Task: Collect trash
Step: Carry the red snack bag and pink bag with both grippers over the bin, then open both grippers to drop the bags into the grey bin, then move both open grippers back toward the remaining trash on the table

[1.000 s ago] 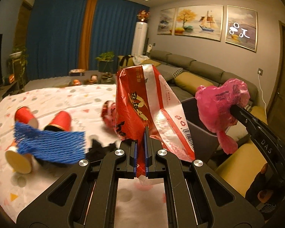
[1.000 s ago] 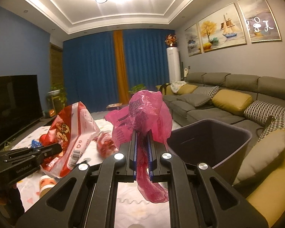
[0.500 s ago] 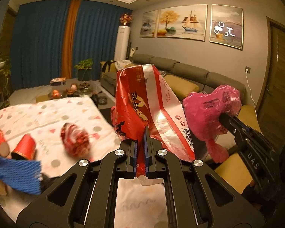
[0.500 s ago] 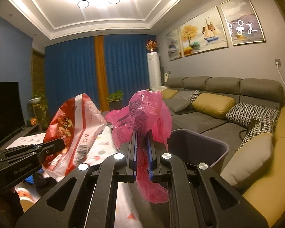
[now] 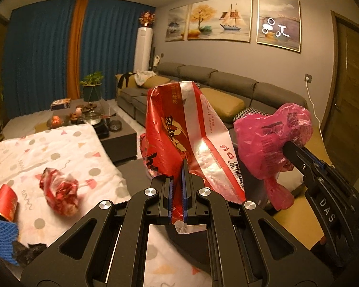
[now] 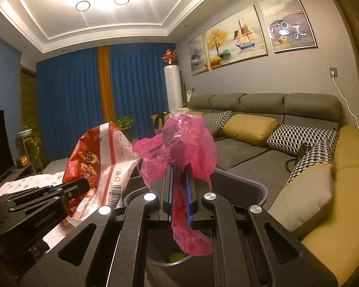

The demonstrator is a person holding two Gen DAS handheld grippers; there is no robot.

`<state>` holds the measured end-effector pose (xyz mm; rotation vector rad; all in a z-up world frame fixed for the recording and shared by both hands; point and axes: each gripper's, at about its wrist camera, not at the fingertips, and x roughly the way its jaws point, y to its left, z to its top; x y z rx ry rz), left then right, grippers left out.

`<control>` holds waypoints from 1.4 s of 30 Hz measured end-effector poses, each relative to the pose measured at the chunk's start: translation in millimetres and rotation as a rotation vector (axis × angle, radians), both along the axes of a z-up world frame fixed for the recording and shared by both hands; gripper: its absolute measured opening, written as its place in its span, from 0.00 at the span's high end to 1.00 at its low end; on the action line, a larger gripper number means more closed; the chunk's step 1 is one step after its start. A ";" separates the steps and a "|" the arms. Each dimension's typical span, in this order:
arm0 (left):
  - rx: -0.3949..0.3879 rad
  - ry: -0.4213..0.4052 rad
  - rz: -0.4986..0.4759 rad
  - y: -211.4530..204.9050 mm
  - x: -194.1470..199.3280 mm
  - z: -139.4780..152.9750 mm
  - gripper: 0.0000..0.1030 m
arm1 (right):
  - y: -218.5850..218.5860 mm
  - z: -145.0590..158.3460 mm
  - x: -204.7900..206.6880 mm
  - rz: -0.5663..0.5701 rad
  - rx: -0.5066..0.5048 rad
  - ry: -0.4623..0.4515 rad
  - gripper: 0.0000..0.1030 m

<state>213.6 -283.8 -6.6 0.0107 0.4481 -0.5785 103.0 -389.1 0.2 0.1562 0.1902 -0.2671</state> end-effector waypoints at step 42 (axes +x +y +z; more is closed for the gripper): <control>-0.061 0.151 0.097 1.3 33.4 -33.8 0.17 | -16.3 -5.6 23.7 -0.013 0.070 0.066 0.48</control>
